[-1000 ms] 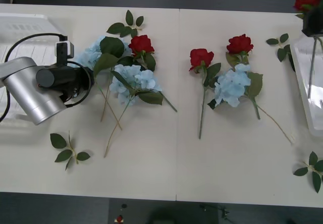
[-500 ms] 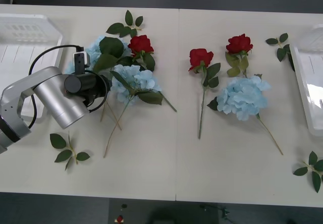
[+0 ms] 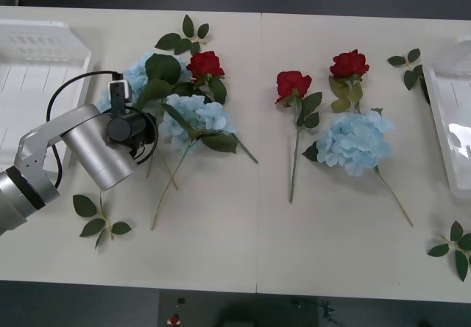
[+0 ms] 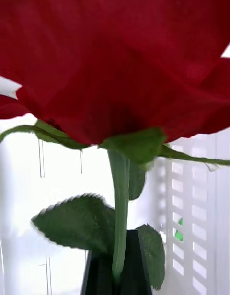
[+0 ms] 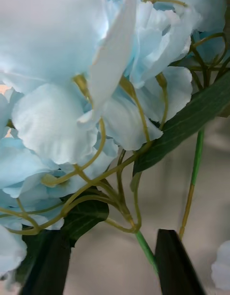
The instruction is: Put the red flowers into the right box and the blue flowers into the left box
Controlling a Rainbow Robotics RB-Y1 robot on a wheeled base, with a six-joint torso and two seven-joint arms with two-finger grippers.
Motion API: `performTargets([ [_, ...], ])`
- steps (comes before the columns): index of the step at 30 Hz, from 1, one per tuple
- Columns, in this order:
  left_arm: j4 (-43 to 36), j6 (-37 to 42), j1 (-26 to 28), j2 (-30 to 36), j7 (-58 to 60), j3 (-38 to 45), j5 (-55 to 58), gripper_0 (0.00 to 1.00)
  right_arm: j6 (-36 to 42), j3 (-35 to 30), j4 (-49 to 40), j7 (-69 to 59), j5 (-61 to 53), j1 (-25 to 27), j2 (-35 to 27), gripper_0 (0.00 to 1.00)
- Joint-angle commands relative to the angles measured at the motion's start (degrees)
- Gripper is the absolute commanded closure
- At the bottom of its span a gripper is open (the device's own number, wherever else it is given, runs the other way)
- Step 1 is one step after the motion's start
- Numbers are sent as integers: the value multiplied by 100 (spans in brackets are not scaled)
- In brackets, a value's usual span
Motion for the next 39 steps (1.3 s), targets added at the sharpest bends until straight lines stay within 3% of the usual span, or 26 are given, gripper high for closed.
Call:
performTargets([
  [1, 60, 6, -50, -38, 18, 12, -94, 100, -353, -5, 42, -55, -84, 89, -96, 10],
  [2, 60, 6, -50, -38, 9, 12, -103, 100, -414, -13, 59, -46, -93, 133, -96, 0],
  [7, 25, 6, -50, -38, -53, 12, -94, 100, -845, -5, 6, -46, -163, 274, -96, 0],
  [11, -389, 296, -42, 112, -114, 12, 55, 100, -616, -207, -292, -73, -225, 239, -131, 0],
  [18, -1795, 1184, -33, 841, -246, 21, 741, 100, 1212, -1270, -1426, 191, -576, 283, -491, 0],
  [23, -2076, 1325, -6, 1114, -272, 21, 925, 98, 1660, -1921, -2314, 929, -1315, 1109, -992, 0],
  [24, -2015, 1289, 2, 1105, -272, 12, 855, 69, 1651, -2105, -2481, 1061, -1411, 1355, -1054, 0],
  [25, -1812, 1175, 20, 1043, -272, 12, 758, 7, 1634, -2474, -2806, 1237, -1534, 1873, -1072, 0],
  [26, -1672, 1079, 20, 991, -281, 12, 715, 0, 1616, -2747, -2999, 1325, -1587, 2199, -1072, 0],
  [30, -907, 569, 11, 665, -255, 12, 389, 0, 1326, -3907, -3975, 1448, -1728, 3745, -1019, 0],
  [33, -318, 296, -42, 375, -211, 21, 38, 0, 1071, -4390, -4634, 1087, -1719, 4519, -781, 0],
  [36, -28, 208, -112, 217, -167, 30, -33, 0, 957, -4408, -4801, 674, -1684, 4616, -509, 0],
  [39, 218, 138, -173, 94, -97, 38, -59, 0, 966, -4276, -4801, 340, -1587, 4387, -149, 0],
])
